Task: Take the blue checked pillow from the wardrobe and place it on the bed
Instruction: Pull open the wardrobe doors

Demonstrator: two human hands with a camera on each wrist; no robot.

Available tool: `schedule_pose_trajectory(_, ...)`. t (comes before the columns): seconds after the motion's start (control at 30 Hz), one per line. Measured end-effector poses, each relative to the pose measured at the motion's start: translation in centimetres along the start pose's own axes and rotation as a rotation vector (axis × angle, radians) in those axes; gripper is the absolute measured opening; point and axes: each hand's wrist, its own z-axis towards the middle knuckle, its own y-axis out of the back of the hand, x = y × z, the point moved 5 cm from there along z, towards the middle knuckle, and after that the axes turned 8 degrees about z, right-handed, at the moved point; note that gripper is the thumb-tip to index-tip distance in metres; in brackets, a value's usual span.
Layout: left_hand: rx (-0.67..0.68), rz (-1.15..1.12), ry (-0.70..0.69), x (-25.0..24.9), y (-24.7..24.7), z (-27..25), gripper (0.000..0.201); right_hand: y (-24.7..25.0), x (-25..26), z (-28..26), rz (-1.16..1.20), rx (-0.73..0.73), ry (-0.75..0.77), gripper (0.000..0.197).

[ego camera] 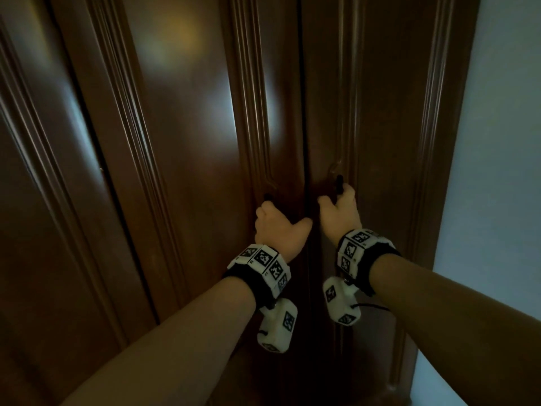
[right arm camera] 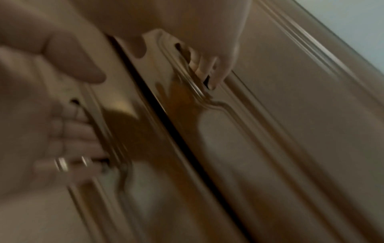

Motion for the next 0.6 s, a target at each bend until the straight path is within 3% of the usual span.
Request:
schedule_pose_trajectory(0.1,0.059,-0.127,0.062,0.2,0.5,-0.2,0.099,0.4,-0.3,0.4,0.16,-0.038,-0.103,0.069)
schedule_pose_trajectory(0.23,0.127,-0.276,0.134,0.3,1.5,-0.8,0.094,1.5,-0.8,-0.1,0.221,-0.113,-0.079,0.054)
schedule_pose_trajectory(0.47,0.103,-0.272,0.148,0.2,2.7,-4.1,0.097,5.1,0.2,-3.3,0.129,-0.103,-0.057,0.081)
schedule_pose_trajectory(0.6,0.054,-0.14,0.131,0.0,4.0,-6.9,0.098,7.9,0.9,-5.2,0.044,-0.088,-0.085,0.082)
